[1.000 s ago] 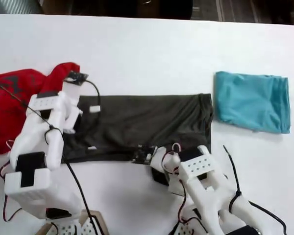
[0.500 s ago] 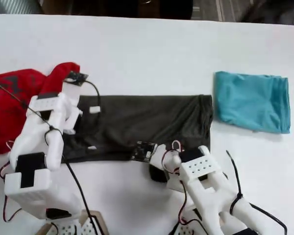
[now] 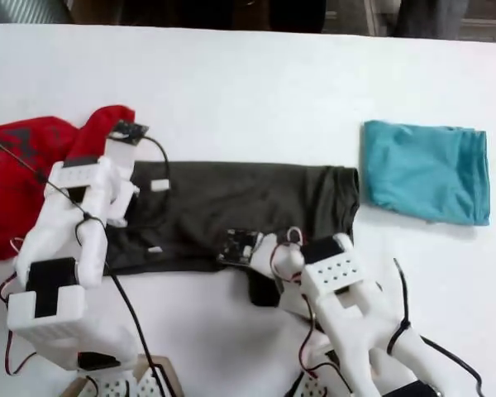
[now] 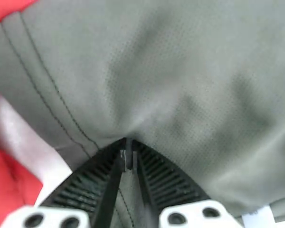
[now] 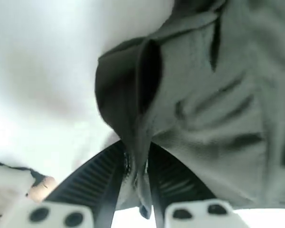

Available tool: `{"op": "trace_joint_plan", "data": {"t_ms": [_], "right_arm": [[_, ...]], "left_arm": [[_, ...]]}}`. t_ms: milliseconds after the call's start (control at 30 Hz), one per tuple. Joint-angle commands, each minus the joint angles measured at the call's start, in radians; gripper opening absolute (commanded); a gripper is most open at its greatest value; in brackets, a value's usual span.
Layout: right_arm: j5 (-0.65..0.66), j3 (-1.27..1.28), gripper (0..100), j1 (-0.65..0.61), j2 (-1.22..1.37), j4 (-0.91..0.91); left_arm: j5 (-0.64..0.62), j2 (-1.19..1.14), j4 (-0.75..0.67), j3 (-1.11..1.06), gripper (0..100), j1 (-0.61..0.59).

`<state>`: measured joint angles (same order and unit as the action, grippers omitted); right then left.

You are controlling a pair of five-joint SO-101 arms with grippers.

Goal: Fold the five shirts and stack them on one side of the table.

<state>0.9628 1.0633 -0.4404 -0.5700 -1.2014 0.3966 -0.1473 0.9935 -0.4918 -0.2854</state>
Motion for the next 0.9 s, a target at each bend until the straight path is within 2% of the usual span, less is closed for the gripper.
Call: {"op": "trace_joint_plan", "data": {"t_ms": [0, 167, 267, 433, 567, 867], "right_arm": [[0.037, -0.137, 2.2, 0.027, -0.004, -0.062], [0.146, -0.259, 2.2, 0.166, -0.002, -0.088], [0.173, -0.304, 2.2, 0.209, 0.008, -0.062], [0.167, -0.397, 2.2, 0.223, 0.148, 0.05], [0.084, -0.529, 2.2, 0.225, 0.311, 0.12], [0.077, -0.729, 2.9, 0.206, 0.642, 0.124]], "left_arm": [[0.005, 0.003, -0.015, -0.002, 3, -0.003], [0.006, 0.002, -0.015, -0.002, 3, -0.003], [0.006, 0.002, -0.015, -0.002, 3, -0.002], [0.006, 0.002, -0.017, -0.002, 3, -0.002], [0.006, 0.002, -0.017, -0.002, 3, -0.002], [0.006, 0.002, -0.017, -0.002, 3, -0.002]]}}
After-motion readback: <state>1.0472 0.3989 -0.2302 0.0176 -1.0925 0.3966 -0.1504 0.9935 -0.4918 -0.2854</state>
